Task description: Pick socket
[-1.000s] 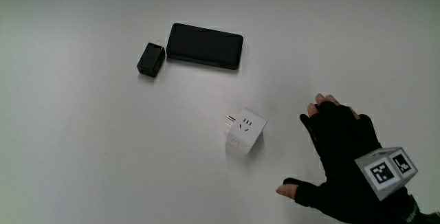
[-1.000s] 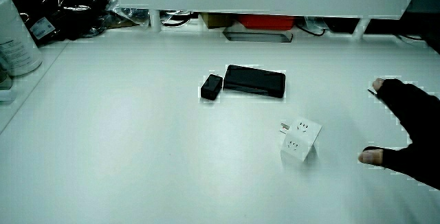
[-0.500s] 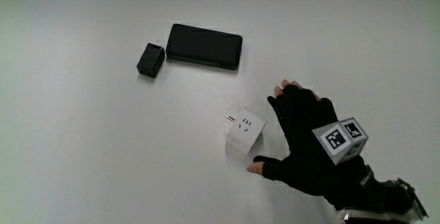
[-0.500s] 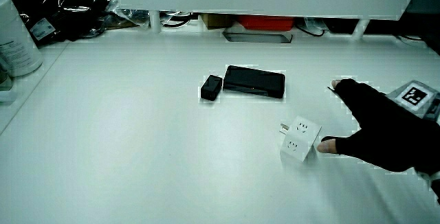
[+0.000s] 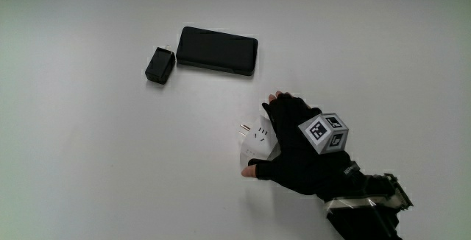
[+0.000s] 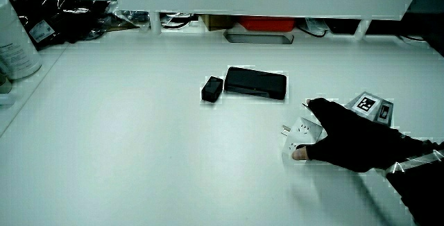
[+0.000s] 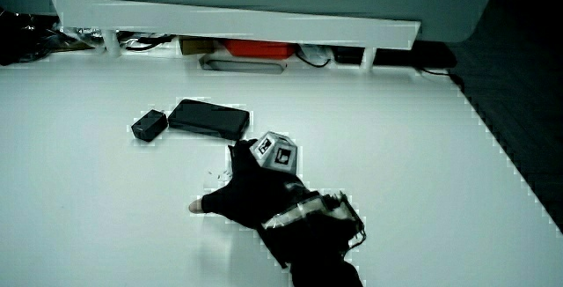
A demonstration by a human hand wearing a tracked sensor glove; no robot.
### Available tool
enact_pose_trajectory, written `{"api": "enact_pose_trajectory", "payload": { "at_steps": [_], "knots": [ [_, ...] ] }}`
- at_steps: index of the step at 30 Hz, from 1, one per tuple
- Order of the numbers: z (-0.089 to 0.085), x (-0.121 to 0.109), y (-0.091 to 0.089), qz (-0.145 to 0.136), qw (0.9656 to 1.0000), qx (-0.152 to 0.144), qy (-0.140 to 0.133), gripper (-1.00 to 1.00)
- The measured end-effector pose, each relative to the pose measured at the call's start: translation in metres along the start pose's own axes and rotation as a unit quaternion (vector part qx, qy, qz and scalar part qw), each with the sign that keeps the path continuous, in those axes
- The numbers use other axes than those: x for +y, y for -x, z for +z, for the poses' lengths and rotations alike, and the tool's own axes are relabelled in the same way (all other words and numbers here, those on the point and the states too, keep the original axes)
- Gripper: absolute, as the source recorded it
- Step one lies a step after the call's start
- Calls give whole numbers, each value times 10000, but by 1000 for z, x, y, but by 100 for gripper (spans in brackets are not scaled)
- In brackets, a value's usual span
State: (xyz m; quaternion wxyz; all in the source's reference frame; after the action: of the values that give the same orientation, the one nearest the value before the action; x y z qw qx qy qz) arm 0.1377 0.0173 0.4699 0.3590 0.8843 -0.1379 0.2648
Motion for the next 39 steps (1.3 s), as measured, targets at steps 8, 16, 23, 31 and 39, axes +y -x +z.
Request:
{"api": "enact_pose_trajectory", "payload": {
  "at_steps": [8,16,23,31,39],
  "knots": [
    [-17,18,-3,-160,9993,85,313,0],
    [-20,19,-5,-261,9995,-7,150,18],
    [-21,18,-8,-281,9995,-49,-120,50],
    [-20,16,-9,-318,9985,50,-441,86],
    [-18,12,-7,-135,9974,30,-713,100]
  ]
}}
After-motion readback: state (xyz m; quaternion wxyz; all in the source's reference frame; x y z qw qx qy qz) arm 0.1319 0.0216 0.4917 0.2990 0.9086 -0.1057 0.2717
